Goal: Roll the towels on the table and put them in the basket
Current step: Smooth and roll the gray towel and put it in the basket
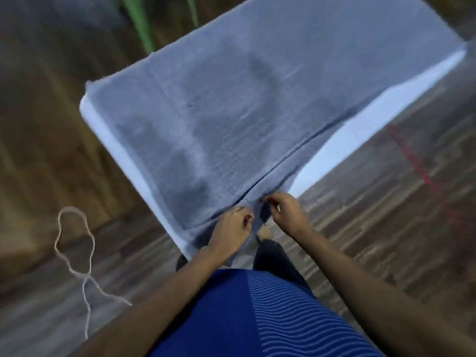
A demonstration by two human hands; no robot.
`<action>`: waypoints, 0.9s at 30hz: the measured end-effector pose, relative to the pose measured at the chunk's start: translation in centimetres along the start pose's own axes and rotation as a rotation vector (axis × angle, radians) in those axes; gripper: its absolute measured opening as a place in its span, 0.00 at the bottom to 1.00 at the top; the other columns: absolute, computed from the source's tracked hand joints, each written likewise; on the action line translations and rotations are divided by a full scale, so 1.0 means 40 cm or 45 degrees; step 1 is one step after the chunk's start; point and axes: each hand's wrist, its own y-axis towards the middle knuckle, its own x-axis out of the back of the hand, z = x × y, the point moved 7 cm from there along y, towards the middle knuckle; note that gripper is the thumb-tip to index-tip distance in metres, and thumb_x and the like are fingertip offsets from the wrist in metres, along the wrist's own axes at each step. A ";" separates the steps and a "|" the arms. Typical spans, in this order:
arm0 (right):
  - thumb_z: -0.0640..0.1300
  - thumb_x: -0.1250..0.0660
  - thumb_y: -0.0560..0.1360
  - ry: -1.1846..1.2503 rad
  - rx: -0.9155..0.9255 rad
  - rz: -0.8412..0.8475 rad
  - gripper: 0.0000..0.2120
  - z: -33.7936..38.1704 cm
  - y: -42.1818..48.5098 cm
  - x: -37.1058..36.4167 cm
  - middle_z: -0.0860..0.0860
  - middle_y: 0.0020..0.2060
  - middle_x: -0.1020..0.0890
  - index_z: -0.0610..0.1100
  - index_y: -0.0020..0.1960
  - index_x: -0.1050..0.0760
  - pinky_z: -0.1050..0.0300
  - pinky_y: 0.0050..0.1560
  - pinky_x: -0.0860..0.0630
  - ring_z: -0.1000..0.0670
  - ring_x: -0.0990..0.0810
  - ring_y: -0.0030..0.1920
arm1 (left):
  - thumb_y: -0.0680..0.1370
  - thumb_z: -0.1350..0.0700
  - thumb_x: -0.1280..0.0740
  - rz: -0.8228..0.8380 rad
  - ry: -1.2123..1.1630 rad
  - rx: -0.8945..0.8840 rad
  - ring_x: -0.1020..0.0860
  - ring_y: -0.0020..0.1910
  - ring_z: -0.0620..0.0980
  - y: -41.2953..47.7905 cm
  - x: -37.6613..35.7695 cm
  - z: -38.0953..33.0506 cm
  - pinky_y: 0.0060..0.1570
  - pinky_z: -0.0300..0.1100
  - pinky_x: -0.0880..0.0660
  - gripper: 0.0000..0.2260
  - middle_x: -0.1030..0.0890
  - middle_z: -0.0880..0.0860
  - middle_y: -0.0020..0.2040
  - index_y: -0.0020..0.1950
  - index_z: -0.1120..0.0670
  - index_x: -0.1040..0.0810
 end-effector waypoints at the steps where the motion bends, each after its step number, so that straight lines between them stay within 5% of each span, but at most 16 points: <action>1: 0.35 0.39 0.71 -0.052 0.105 0.058 0.12 -0.008 0.012 -0.002 0.46 0.46 0.19 0.44 0.49 0.19 0.52 0.49 0.24 0.43 0.22 0.49 | 0.74 0.61 0.38 -0.041 0.014 0.054 0.22 0.44 0.56 -0.007 -0.019 -0.001 0.47 0.53 0.25 0.07 0.19 0.56 0.43 0.43 0.59 0.20; 7: 0.43 0.34 0.68 -0.506 0.632 0.224 0.14 -0.037 0.019 0.003 0.47 0.50 0.24 0.47 0.53 0.24 0.48 0.47 0.28 0.43 0.27 0.52 | 0.71 0.51 0.32 -0.287 0.362 0.287 0.29 0.51 0.54 -0.086 -0.131 -0.029 0.49 0.48 0.27 0.12 0.25 0.53 0.50 0.52 0.54 0.26; 11: 0.46 0.24 0.62 -0.678 0.823 0.329 0.24 -0.035 0.025 -0.004 0.46 0.52 0.26 0.48 0.54 0.30 0.47 0.49 0.29 0.41 0.27 0.52 | 0.72 0.53 0.40 -0.429 0.496 0.233 0.27 0.52 0.56 -0.098 -0.147 -0.063 0.50 0.49 0.26 0.16 0.24 0.55 0.52 0.56 0.57 0.25; 15: 0.48 0.25 0.65 -0.756 0.891 0.390 0.24 -0.034 0.030 -0.011 0.47 0.55 0.27 0.49 0.58 0.29 0.47 0.53 0.28 0.42 0.27 0.55 | 0.69 0.61 0.33 -0.516 0.481 0.168 0.26 0.48 0.57 -0.112 -0.142 -0.060 0.44 0.49 0.23 0.10 0.22 0.57 0.47 0.50 0.60 0.22; 19: 0.45 0.26 0.67 -0.776 0.939 0.317 0.23 -0.038 0.023 -0.010 0.47 0.55 0.26 0.49 0.59 0.29 0.47 0.52 0.29 0.42 0.27 0.54 | 0.72 0.58 0.41 -0.524 0.404 0.145 0.24 0.45 0.56 -0.153 -0.144 -0.070 0.42 0.48 0.24 0.10 0.21 0.56 0.45 0.49 0.58 0.22; 27: 0.45 0.33 0.71 -0.567 0.921 0.115 0.08 -0.135 -0.011 0.080 0.49 0.45 0.18 0.47 0.48 0.19 0.49 0.44 0.25 0.42 0.18 0.45 | 0.72 0.57 0.40 -0.716 0.465 0.129 0.26 0.42 0.55 -0.248 -0.135 -0.087 0.44 0.45 0.34 0.06 0.24 0.54 0.42 0.44 0.56 0.25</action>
